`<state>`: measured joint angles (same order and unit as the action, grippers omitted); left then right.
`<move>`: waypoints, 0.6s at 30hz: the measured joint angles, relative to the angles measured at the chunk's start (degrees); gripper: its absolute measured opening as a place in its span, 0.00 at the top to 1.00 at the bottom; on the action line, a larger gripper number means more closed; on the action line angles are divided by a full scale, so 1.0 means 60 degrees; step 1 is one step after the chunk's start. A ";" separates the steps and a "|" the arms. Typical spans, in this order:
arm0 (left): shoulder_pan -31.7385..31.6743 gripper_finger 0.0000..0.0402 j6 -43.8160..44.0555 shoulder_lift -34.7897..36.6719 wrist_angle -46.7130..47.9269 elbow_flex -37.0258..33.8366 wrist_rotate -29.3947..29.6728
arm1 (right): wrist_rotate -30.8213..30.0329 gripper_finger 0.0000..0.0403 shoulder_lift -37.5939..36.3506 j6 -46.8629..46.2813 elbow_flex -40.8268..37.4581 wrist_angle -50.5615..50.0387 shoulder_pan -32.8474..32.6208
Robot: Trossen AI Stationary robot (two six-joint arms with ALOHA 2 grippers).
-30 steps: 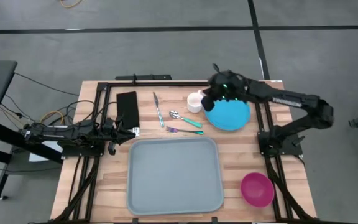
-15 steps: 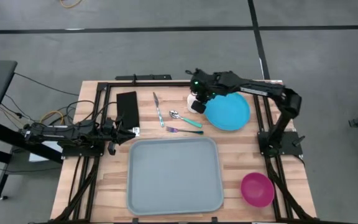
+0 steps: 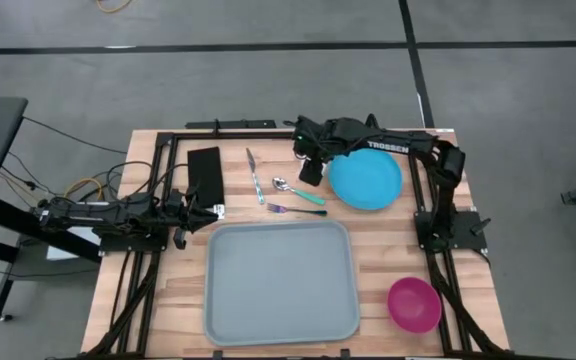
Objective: Set up tray
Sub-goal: Put the white mug on the top right of the gray serving tray
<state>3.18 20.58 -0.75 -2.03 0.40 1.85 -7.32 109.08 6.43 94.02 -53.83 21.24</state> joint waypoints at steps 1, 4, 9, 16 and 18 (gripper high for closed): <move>-0.0001 0.91 0.0000 0.0001 -0.0003 0.0000 0.0000 | -0.0005 0.58 0.0000 0.0097 0.0000 0.0002 -0.0028; -0.0002 0.91 0.0000 0.0003 -0.0002 0.0000 0.0004 | 0.0004 0.59 0.0000 0.0444 0.0000 0.0020 -0.0081; 0.0000 0.91 0.0000 0.0003 0.0000 0.0001 0.0004 | 0.0012 0.62 0.0466 0.0523 -0.0025 -0.0080 -0.0164; -0.0002 0.91 0.0000 0.0000 -0.0001 0.0000 0.0004 | -0.0052 0.65 0.1234 0.0431 -0.0020 0.0125 -0.0145; 0.0000 0.91 0.0000 0.0004 0.0001 -0.0002 0.0004 | -0.0052 0.66 0.1350 0.0433 -0.0004 0.0212 -0.0139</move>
<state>3.18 20.58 -0.73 -2.02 0.39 1.87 -7.63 117.18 9.03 94.00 -52.56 20.40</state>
